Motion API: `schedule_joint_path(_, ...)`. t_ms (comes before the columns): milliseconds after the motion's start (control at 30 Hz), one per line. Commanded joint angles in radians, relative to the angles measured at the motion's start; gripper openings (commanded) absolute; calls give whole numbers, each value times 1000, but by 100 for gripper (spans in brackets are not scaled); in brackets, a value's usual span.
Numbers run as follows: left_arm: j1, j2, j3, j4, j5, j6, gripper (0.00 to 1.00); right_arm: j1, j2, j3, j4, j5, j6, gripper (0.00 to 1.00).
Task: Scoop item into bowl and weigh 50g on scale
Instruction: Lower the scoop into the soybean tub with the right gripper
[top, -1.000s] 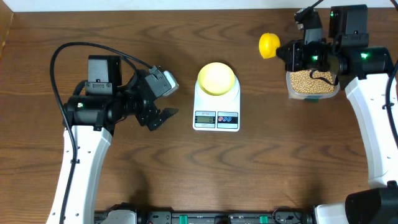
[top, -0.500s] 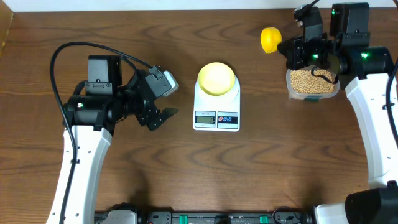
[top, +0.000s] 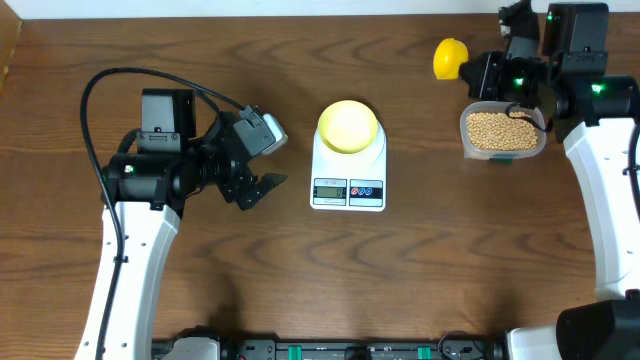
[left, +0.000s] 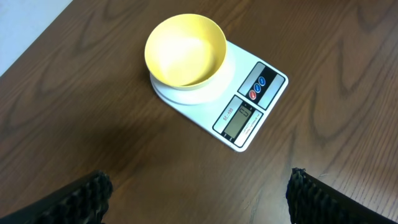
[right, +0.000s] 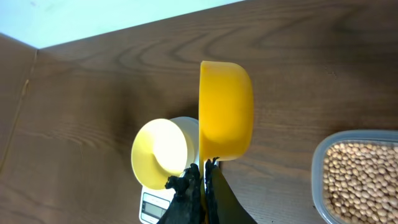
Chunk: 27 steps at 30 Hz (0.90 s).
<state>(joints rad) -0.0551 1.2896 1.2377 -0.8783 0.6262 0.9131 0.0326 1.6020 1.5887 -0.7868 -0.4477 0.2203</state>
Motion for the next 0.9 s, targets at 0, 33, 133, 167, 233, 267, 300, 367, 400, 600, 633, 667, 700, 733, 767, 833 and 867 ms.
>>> schedule_joint_path(0,4,9,-8,-2,13,-10,92,-3,-5,20,17,23,65,1)
schedule_joint_path(33,4,9,-8,-2,13,-10,92,-3,-5,21,20,21,74,2)
schedule_joint_path(133,4,9,-8,-2,13,-10,92,-3,-5,29,16,31,95,1)
schedule_joint_path(167,4,9,-8,-2,13,-10,92,-3,-5,34,6,48,102,1)
schedule_joint_path(233,4,9,-8,-2,13,-10,92,-3,-5,51,-34,91,101,1)
schedule_joint_path(267,4,9,-8,-2,13,-10,92,-6,-5,71,-82,132,101,1)
schedule_joint_path(300,4,9,-8,-2,13,-10,92,-9,-5,86,-117,161,101,1)
schedule_joint_path(367,4,9,-8,-2,13,-10,92,-20,-5,117,-179,214,92,1)
schedule_joint_path(400,4,9,-8,-2,13,-10,92,-32,-5,138,-213,238,76,1)
schedule_joint_path(600,4,9,-8,-2,13,-10,92,-109,3,219,-315,307,-26,1)
schedule_joint_path(633,4,9,-8,-2,13,-10,92,-123,10,229,-328,308,-55,1)
schedule_joint_path(667,4,9,-8,-2,13,-10,92,-134,18,235,-340,310,-81,1)
schedule_joint_path(700,4,9,-8,-2,13,-10,92,-147,29,243,-355,315,-111,1)
schedule_joint_path(733,4,9,-8,-2,13,-10,92,-157,41,248,-368,322,-141,1)
schedule_joint_path(767,4,9,-8,-2,13,-10,92,-169,58,254,-383,327,-177,1)
schedule_joint_path(833,4,9,-8,-2,13,-10,92,-185,93,268,-402,330,-236,1)
schedule_joint_path(867,4,9,-8,-2,13,-10,92,-189,110,274,-407,330,-257,1)
